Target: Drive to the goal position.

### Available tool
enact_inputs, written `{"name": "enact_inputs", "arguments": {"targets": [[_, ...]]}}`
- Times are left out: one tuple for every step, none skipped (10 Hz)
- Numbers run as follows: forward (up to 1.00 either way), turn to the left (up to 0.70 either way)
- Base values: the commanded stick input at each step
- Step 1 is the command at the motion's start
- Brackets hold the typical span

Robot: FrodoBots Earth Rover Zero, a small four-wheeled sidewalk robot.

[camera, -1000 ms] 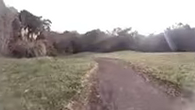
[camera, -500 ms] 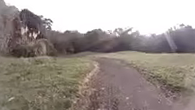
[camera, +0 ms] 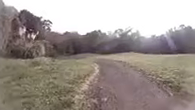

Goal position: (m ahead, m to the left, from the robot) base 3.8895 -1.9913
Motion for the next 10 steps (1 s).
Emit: {"name": "enact_inputs", "arguments": {"targets": [[0.7,0.0],[0.7,0.0],[0.7,0.0],[0.7,0.0],[0.7,0.0],[0.7,0.0],[0.7,0.0],[0.7,0.0],[0.7,0.0],[0.7,0.0]]}}
